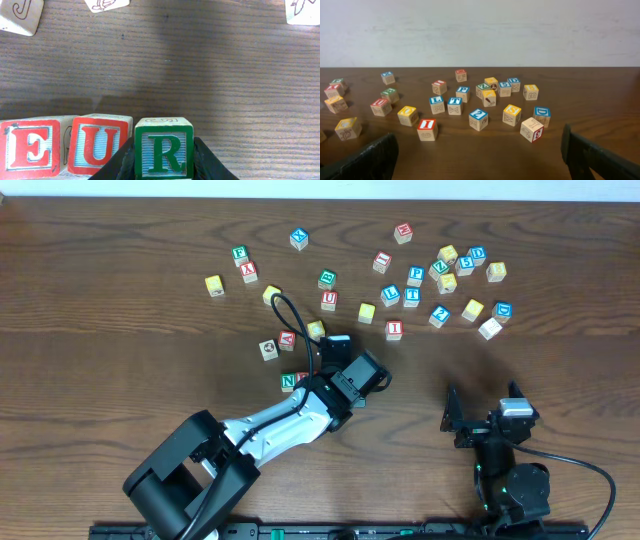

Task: Spell out NEURIPS
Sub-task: 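Lower the green R block to the right of the U block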

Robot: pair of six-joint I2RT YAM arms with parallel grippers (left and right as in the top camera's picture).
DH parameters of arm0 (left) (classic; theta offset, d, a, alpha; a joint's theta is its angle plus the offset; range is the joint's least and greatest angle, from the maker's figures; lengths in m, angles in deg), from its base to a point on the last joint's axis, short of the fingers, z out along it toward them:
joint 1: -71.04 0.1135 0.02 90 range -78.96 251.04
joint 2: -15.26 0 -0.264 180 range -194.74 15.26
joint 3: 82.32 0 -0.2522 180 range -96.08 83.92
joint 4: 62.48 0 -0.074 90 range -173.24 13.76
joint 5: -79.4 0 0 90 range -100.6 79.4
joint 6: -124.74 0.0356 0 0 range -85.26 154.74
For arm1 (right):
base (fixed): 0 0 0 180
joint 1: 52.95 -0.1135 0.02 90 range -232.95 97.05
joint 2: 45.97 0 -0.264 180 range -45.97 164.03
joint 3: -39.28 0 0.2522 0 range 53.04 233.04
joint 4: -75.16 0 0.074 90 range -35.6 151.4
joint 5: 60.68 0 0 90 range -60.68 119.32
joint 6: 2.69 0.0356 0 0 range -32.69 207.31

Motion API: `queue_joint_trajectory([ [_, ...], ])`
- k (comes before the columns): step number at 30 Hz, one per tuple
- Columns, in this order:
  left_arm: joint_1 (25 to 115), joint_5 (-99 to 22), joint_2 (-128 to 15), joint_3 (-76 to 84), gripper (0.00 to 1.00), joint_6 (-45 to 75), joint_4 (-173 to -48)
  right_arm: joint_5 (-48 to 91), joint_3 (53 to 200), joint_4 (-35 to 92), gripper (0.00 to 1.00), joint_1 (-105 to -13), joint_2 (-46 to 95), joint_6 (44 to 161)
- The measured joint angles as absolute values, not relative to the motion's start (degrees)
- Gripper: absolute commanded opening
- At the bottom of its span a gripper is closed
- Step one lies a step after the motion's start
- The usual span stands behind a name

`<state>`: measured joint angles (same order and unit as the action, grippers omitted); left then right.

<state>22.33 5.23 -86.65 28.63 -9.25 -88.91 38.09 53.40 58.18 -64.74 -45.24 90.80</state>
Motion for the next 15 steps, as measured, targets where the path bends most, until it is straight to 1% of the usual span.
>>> queue_joint_trajectory([
  [15, 22.33, 6.26, -86.65, 28.63, 0.08, -10.97, -88.97, 38.07, 53.4, 58.18, 0.99, -64.74, -45.24, 90.82],
])
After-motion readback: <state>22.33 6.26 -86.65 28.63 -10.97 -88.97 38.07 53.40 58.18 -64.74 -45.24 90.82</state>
